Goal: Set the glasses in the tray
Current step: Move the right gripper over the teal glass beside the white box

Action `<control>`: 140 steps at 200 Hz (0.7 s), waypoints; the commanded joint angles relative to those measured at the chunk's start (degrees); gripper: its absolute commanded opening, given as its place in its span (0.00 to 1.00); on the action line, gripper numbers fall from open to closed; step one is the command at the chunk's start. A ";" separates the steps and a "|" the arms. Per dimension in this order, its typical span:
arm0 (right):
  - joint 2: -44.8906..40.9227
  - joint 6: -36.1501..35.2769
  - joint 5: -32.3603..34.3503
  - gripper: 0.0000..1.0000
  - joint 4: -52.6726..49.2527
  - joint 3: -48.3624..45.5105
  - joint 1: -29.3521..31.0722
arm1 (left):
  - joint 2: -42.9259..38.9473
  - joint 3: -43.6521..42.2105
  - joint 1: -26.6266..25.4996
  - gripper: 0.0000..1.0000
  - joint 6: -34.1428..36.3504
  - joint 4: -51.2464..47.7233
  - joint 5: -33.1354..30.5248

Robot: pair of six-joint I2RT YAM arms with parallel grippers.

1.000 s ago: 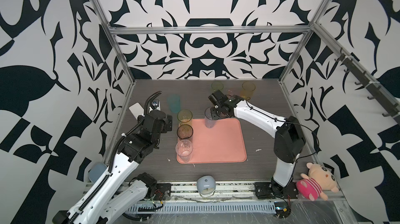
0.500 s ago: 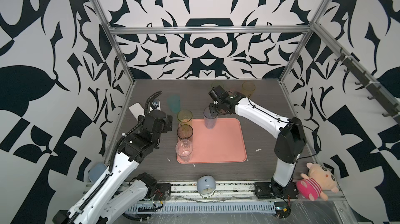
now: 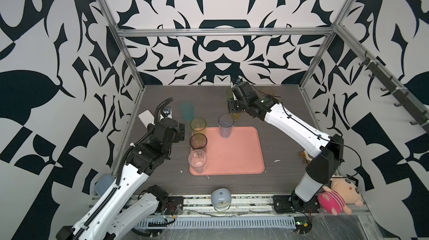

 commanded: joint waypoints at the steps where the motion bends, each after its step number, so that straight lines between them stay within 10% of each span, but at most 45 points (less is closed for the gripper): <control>1: 0.22 -2.22 0.85 0.44 4.52 3.82 -0.35 | -0.95 -0.68 0.24 0.99 -0.32 -0.06 0.07; 140: 26.58 2.70 -9.59 0.42 -1.45 35.29 3.91 | -5.40 -1.46 0.21 0.99 -0.84 0.63 -0.49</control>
